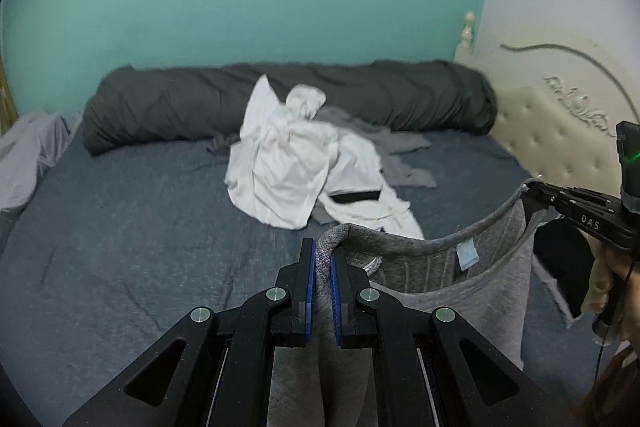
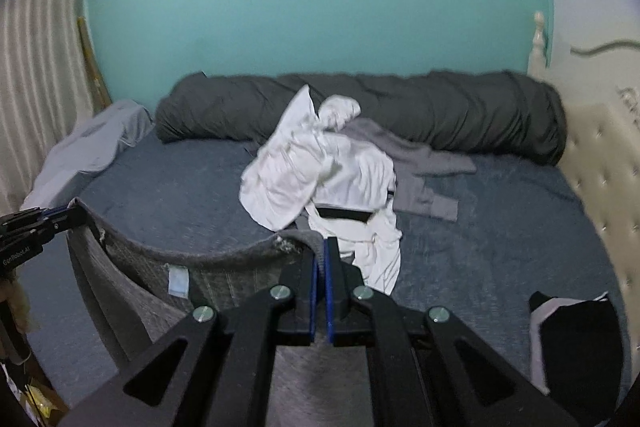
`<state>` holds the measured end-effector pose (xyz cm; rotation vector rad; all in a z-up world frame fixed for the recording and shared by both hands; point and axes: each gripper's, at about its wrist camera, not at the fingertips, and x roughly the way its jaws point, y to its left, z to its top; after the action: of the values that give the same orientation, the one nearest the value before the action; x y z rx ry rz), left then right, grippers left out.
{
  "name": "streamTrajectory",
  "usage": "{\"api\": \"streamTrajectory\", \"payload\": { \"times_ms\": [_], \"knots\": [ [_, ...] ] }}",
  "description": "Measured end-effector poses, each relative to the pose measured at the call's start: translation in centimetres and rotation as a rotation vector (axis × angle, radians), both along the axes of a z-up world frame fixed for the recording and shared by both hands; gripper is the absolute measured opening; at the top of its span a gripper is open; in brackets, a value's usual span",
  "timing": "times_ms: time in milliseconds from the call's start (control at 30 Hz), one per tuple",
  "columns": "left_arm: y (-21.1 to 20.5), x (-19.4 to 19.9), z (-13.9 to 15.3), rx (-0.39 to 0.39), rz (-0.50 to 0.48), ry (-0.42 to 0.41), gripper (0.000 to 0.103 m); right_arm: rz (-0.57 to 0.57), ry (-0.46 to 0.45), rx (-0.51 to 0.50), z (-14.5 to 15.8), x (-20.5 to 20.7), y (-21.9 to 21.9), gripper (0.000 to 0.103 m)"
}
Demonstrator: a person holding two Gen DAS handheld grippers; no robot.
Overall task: Fold clothes
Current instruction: 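Lower the sweatshirt onto the sheet and open both tools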
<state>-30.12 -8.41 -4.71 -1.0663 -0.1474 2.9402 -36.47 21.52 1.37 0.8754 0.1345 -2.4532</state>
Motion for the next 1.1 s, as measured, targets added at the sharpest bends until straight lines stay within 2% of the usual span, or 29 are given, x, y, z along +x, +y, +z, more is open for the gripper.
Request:
{"api": "streamTrajectory", "payload": {
  "times_ms": [200, 433, 733, 867, 1100],
  "knots": [
    [-1.3, -6.2, -5.5, 0.015, 0.005, -0.078, 0.007, -0.015, -0.088, 0.037, -7.2, -7.3, -2.7, 0.003],
    [-2.3, -12.8, -11.4, 0.005, 0.012, -0.163, 0.007, -0.04, -0.133, 0.048, -12.0, -12.5, -4.0, 0.003],
    [-3.1, -19.2, -16.8, 0.01, 0.029, -0.229, 0.007, -0.072, -0.19, 0.063, -18.3, -19.3, -5.6, 0.003],
    [-3.2, -21.5, -19.0, -0.003, 0.03, -0.251, 0.007, -0.076, -0.222, 0.079, -20.4, -20.2, -6.0, 0.003],
    [-3.4, -23.4, -24.1, 0.042, 0.044, -0.32, 0.009, -0.081, -0.279, 0.107, -23.9, -21.4, -6.6, 0.003]
  ]
}}
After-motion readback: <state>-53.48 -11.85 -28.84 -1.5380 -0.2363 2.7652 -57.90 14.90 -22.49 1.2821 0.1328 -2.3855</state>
